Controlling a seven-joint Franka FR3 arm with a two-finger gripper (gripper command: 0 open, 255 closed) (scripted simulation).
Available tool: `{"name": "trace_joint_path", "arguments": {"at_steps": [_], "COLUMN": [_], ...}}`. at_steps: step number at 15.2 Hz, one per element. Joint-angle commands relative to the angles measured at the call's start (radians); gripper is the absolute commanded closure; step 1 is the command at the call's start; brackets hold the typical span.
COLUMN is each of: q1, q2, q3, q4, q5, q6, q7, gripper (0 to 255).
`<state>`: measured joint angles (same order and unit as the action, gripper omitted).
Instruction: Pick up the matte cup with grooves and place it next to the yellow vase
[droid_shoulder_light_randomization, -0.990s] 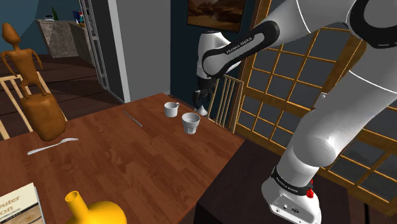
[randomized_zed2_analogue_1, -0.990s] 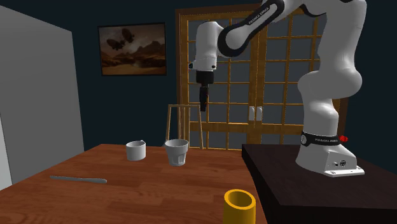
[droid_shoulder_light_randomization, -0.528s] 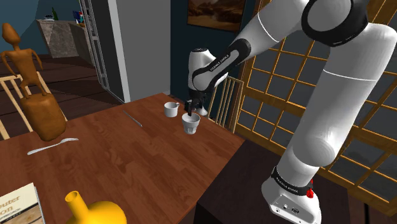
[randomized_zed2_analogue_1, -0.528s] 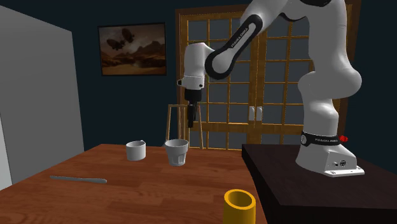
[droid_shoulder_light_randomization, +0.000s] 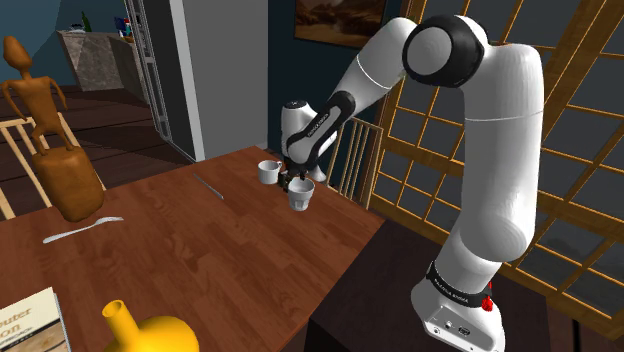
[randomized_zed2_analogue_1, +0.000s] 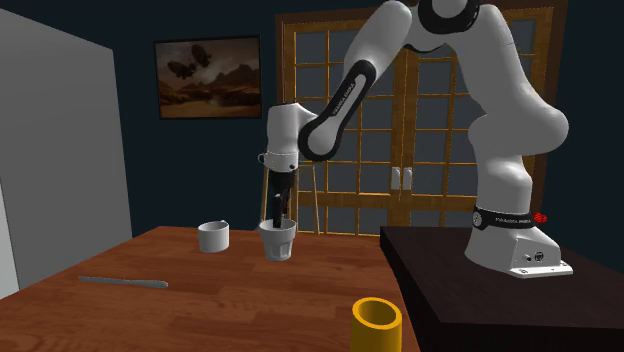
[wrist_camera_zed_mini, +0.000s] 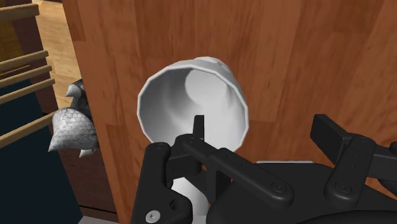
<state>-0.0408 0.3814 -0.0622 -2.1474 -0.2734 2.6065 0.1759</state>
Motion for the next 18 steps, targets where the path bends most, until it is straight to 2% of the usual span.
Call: {"name": "trace_joint_path", "arguments": {"at_steps": [1, 9, 17, 18], "q1": [0.000, -0.004, -0.004, -0.004], "q2": [0.078, 0.197, 0.204, 0.204], "q3": [-0.009, -0.021, -0.022, -0.022], "q4": [0.058, 0.113, 0.116, 0.116], "q5": [-0.011, -0.022, -0.023, -0.023], "q6": [0.025, 0.092, 0.096, 0.096], "q7": [0.007, 0.017, 0.017, 0.017], "gripper": [0, 0, 0, 255]}}
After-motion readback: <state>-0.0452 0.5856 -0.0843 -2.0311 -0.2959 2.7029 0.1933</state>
